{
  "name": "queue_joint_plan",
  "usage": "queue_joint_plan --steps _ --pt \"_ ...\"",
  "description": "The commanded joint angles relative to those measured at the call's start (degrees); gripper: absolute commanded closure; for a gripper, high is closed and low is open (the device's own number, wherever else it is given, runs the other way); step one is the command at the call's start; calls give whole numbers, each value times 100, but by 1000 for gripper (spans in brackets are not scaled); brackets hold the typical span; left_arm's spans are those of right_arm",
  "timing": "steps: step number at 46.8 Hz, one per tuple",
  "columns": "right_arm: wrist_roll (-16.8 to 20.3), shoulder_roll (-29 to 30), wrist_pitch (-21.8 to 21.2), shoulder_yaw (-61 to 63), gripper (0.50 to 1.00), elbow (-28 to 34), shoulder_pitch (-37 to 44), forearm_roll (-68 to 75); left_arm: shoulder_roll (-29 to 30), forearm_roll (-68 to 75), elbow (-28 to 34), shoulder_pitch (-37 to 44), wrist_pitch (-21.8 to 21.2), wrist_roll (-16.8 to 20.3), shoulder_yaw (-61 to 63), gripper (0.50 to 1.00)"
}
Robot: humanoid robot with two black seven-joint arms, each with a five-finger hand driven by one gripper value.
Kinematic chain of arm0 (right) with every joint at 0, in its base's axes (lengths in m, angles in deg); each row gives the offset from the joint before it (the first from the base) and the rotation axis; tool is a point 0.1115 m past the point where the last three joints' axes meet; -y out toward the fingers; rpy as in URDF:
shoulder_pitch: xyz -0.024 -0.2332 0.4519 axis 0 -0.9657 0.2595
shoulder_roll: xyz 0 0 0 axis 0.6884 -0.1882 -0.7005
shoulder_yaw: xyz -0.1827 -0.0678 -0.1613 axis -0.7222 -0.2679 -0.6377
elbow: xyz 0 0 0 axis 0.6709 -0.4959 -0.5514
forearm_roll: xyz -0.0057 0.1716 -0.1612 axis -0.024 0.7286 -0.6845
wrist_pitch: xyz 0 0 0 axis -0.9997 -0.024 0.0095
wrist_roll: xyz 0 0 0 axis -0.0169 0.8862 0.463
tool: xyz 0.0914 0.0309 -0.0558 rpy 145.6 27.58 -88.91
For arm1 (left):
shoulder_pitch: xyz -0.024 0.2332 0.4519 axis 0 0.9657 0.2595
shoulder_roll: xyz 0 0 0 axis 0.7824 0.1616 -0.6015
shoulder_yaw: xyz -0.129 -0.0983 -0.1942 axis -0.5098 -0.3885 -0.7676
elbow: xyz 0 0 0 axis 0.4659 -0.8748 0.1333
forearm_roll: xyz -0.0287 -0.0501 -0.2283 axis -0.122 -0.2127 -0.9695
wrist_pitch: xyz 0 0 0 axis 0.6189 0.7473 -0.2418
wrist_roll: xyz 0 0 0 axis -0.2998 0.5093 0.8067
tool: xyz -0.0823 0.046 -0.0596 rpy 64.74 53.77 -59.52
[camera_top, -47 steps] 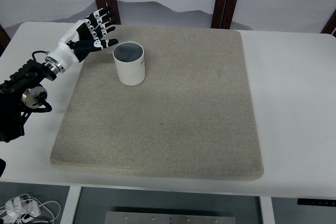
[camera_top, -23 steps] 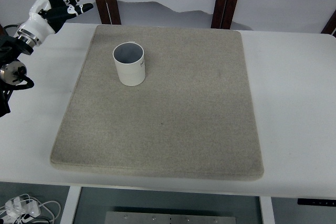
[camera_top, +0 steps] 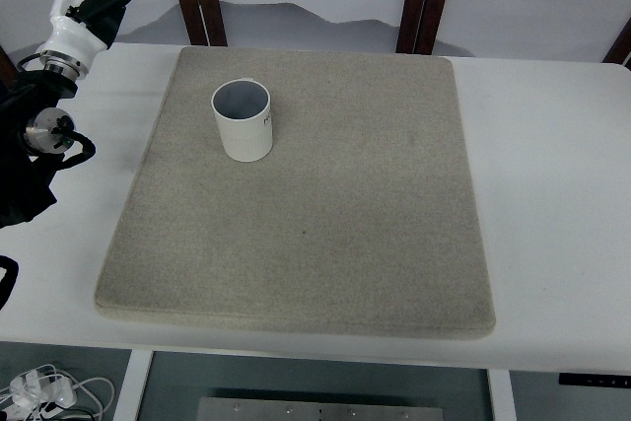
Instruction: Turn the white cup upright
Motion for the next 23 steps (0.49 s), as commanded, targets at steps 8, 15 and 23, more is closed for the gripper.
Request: queue_joint_plan --steps 8,15,23 --pt "-1 0 0 0 548 0 0 0 -59 -834 -2 62 19 -89 -3 508" --pt "-1 0 0 0 548 0 0 0 -67 -1168 -2 132 27 -502 -12 508" --pt "-1 0 0 18 548 0 0 0 -243 -1572 129 150 -87 -1196 -12 506"
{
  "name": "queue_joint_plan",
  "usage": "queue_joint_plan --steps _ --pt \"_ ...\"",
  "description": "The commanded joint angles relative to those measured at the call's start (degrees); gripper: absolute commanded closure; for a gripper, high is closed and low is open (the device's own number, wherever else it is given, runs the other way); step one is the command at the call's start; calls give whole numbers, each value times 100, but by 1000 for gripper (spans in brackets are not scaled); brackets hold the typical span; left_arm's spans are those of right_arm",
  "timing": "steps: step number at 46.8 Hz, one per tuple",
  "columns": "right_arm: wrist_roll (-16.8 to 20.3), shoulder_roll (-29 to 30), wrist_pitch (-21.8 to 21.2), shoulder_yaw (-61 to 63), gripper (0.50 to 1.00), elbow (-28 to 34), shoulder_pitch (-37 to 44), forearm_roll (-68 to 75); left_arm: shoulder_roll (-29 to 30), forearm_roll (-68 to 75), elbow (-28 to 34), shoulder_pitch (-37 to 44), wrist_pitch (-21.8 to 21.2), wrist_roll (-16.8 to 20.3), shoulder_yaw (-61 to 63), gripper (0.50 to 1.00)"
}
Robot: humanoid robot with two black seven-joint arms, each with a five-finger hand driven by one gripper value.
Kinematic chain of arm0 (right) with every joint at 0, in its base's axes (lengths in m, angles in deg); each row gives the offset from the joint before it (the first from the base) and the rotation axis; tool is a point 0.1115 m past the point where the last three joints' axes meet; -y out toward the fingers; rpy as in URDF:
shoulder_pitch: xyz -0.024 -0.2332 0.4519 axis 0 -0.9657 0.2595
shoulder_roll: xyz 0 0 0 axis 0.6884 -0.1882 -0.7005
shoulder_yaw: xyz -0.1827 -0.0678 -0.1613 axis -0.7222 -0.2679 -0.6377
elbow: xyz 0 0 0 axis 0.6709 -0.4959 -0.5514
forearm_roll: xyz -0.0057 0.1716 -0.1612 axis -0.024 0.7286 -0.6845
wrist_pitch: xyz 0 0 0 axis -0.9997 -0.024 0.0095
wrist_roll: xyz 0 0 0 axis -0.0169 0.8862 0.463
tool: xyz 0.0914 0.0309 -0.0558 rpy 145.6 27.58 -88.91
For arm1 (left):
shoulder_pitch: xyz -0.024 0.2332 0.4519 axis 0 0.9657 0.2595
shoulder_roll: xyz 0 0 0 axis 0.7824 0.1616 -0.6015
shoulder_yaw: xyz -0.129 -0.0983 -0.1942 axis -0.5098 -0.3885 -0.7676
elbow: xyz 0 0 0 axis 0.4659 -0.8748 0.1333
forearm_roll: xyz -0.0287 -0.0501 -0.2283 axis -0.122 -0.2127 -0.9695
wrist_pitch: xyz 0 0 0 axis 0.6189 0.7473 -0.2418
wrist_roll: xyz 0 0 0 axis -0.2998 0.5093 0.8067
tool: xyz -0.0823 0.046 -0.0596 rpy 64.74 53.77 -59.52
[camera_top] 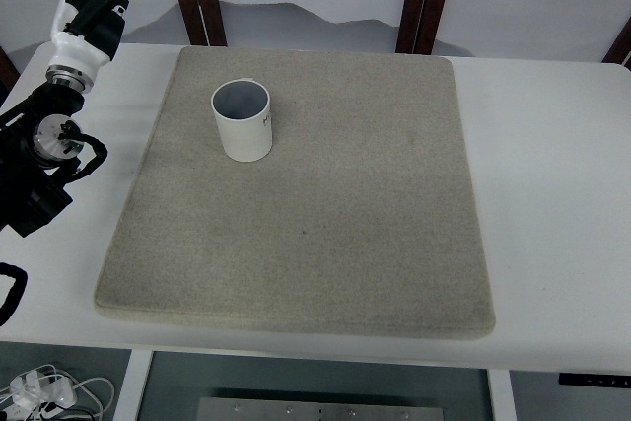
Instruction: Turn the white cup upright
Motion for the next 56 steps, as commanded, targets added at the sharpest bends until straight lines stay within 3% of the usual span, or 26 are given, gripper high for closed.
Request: queue_joint_plan --steps 1,16,25,37,56 --pt "0 0 0 9 548 0 -1 0 -114 -249 133 1 -70 -313 1 506" --pt "0 0 0 44 548 0 -1 0 -387 -1129 309 1 -105 -1657 -430 506" --pt "0 0 -17 35 548 8 -1 0 -405 -1129 300 -8 -509 -2510 -1299 506" --pt "0 0 -26 44 548 8 -1 9 -396 -1137 265 -25 -606 -2634 -1502 506" --pt "9 0 -26 53 548 8 -10 9 -396 -1111 300 -157 -633 -2467 -1705 506"
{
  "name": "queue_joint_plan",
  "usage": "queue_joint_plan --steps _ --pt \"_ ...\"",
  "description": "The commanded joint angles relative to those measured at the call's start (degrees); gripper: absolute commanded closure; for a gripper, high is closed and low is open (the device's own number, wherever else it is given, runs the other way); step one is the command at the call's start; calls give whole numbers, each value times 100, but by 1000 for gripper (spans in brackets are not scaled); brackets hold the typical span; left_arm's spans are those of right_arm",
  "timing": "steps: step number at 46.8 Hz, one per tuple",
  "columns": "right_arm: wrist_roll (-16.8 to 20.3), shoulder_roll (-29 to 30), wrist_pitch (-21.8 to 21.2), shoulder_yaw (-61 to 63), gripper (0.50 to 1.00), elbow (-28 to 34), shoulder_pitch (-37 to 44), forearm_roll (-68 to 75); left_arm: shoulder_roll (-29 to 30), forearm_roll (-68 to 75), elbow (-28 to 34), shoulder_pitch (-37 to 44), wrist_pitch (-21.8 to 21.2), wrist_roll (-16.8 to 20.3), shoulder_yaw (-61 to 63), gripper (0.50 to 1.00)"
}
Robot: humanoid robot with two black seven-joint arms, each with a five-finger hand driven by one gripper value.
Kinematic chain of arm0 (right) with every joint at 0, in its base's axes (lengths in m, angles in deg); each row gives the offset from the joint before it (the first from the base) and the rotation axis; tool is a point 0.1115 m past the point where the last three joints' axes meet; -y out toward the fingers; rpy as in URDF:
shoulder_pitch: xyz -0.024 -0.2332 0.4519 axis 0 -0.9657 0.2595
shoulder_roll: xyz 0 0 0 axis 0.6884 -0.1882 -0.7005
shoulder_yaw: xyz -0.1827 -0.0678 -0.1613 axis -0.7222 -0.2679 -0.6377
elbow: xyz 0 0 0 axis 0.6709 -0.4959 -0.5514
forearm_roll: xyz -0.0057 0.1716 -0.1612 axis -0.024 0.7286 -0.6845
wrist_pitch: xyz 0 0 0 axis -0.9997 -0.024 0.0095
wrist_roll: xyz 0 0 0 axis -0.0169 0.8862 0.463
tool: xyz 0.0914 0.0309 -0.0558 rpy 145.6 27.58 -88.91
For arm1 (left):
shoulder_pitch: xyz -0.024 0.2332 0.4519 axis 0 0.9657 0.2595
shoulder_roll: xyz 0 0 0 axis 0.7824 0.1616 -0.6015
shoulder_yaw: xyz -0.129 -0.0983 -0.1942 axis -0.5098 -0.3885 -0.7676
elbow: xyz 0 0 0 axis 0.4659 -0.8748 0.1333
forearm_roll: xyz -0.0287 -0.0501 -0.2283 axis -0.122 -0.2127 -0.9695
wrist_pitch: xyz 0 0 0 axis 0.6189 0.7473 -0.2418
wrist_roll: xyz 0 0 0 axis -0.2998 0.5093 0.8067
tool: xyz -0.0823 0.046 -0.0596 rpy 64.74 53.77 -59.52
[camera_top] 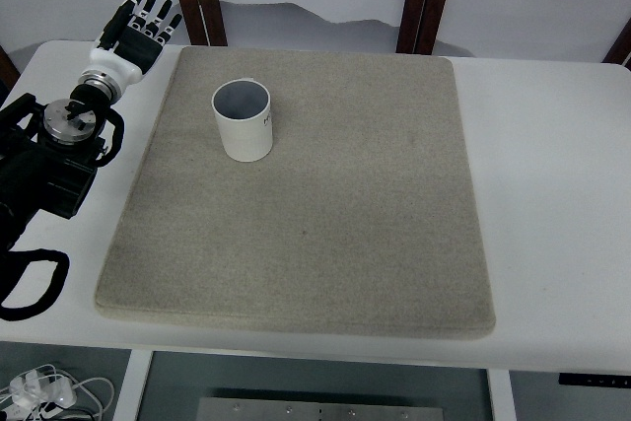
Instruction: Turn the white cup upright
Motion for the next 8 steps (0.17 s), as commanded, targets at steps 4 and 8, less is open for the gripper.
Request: queue_joint_plan --steps 4,8 --pt "17 0 0 10 548 2 0 -1 -2 26 0 0 1 33 26 506" --pt "17 0 0 18 548 2 0 7 -2 35 0 0 1 33 52 506"
